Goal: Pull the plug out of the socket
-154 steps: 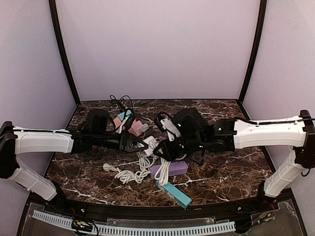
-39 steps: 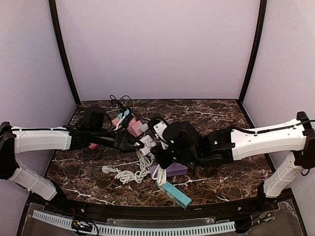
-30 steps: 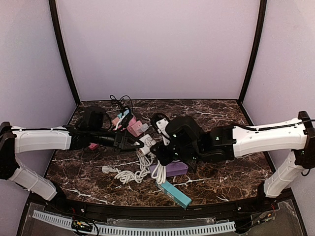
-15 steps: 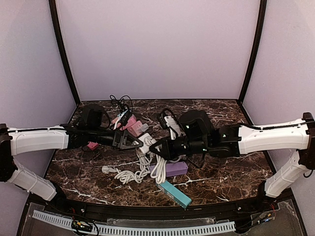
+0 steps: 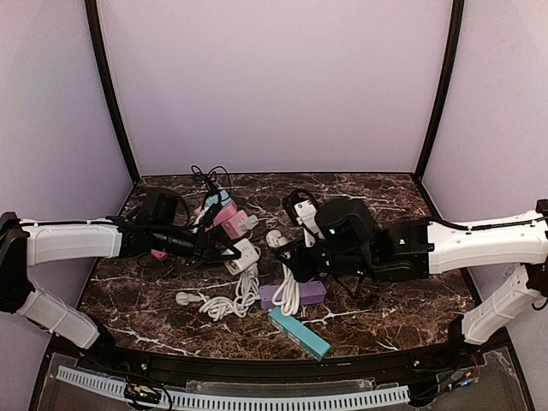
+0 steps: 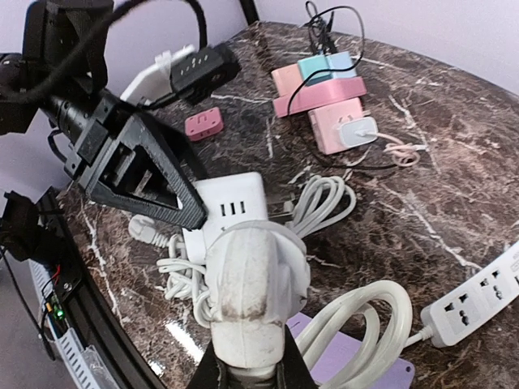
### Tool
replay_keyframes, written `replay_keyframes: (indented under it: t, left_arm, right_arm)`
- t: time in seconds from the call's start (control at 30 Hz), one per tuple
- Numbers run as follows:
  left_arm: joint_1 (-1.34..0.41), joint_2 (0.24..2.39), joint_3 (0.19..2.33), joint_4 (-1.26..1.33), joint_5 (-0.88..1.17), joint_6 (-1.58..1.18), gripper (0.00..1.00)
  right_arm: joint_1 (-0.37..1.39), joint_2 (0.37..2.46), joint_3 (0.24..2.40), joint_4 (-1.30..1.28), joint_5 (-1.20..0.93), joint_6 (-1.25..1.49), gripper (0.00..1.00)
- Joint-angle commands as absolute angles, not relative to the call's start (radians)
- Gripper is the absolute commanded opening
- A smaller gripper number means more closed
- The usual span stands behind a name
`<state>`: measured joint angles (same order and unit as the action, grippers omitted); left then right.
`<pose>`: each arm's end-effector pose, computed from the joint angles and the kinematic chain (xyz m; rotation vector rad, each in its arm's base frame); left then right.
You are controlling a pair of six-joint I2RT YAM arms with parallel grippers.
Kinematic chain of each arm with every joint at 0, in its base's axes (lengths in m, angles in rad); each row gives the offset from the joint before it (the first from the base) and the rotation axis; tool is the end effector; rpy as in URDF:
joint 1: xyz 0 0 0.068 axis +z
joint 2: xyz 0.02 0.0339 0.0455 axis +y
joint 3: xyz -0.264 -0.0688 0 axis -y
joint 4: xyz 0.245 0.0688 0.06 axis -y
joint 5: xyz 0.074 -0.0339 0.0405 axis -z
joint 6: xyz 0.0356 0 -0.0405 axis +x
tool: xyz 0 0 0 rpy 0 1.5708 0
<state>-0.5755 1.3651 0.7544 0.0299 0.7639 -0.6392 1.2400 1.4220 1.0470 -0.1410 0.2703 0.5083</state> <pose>0.2253 -0.1755 0.2259 0.4278 2.3288 -1.4761 0.1146 0.3043 0.2872 -0.6121 2.0751 0.7753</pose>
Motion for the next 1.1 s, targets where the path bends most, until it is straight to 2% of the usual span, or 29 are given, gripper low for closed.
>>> replay_keyframes:
  t: [0.0,0.37,0.63,0.87,1.07]
  left_arm:
    - [-0.545,1.389,0.735,-0.056,0.680,-0.641,0.01]
    - [-0.544,1.348,0.731,0.007,0.708,-0.642,0.01]
    - [-0.542,1.263,0.716,0.115,0.786,-0.657,0.01]
    - [-0.537,1.206,0.708,0.129,0.825,-0.671,0.01]
    - [-0.528,1.163,0.707,0.118,0.826,-0.676,0.01]
  right_arm:
    - [1.275,1.394,1.057,-0.158,0.450,0.473,0.00]
    - [1.262,1.391,1.072,-0.195,0.480,0.513,0.00]
    - [1.084,1.390,1.082,-0.356,0.422,0.536,0.00]
    - [0.915,1.365,1.015,-0.373,0.357,0.494,0.00]
    - [0.882,1.377,0.947,-0.353,0.298,0.502,0.00]
